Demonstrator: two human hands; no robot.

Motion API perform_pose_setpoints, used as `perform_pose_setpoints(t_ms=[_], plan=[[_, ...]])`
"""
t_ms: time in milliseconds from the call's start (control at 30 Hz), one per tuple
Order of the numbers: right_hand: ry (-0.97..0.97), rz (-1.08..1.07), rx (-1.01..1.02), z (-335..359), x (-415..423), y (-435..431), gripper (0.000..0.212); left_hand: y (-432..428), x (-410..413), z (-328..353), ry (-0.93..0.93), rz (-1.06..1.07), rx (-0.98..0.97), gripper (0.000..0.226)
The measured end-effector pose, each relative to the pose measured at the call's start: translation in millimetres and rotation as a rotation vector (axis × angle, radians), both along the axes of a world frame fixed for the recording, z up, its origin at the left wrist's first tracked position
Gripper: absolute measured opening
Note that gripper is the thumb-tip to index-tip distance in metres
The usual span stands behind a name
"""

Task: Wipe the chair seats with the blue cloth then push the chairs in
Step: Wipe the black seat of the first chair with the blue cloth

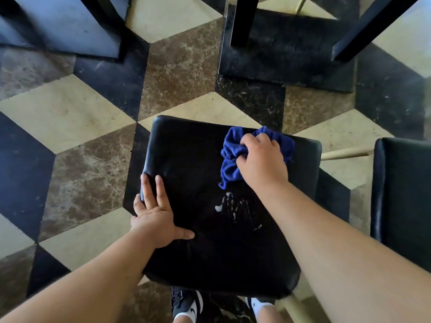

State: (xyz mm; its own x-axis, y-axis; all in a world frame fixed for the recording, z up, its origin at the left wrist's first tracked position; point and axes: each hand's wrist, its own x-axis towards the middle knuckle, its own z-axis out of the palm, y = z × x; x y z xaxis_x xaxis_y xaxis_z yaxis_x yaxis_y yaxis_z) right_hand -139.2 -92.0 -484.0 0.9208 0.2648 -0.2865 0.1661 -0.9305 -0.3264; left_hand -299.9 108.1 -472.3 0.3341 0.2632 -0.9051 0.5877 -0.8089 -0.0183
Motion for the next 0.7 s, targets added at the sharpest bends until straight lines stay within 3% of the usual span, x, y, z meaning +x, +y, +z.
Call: perform_pose_setpoints(t_ms=[167, 300, 533, 600, 700], plan=[[-0.014, -0.255, -0.094, 7, 10, -73, 0.027, -2, 2, 3, 0.013, 0.006, 0.012, 0.176], [-0.011, -0.404, -0.065, 4, 1, -43, 0.024, -1, 4, 4, 0.026, 0.005, 0.010, 0.176], [0.122, -0.068, 0.146, -1, -49, 120, 0.025, 4, -6, -9, -0.053, 0.111, 0.009, 0.175], [0.156, 0.075, 0.199, 0, -67, 154, 0.026, 6, -8, -16, -0.099, 0.196, 0.015, 0.151], [0.168, 0.182, 0.202, 0, -76, 165, 0.031, 8, -4, -20, -0.039, 0.081, -0.005, 0.119]])
